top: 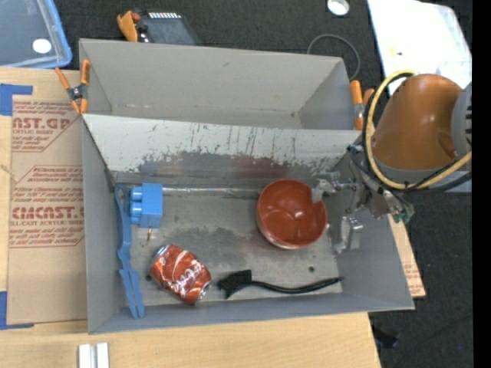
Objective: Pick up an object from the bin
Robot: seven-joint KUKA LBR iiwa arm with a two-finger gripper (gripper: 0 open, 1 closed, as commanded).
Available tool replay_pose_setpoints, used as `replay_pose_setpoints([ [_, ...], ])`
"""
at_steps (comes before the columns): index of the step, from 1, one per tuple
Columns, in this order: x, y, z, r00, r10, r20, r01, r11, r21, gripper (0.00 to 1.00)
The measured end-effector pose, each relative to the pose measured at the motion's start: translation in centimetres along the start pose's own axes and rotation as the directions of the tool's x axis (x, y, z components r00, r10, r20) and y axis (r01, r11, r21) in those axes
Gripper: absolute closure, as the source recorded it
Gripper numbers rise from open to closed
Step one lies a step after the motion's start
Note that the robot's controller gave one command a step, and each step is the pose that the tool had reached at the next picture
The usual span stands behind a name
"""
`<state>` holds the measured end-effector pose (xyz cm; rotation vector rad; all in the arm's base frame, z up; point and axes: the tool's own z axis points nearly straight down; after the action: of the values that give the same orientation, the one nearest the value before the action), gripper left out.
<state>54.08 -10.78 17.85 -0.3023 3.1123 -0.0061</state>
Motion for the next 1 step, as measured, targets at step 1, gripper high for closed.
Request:
replay_pose_setpoints([
  [1, -0.28, 1.56, 5.91, 0.991, -0.131, 0.002, 0.131, 0.991, 0.004, 0.0],
])
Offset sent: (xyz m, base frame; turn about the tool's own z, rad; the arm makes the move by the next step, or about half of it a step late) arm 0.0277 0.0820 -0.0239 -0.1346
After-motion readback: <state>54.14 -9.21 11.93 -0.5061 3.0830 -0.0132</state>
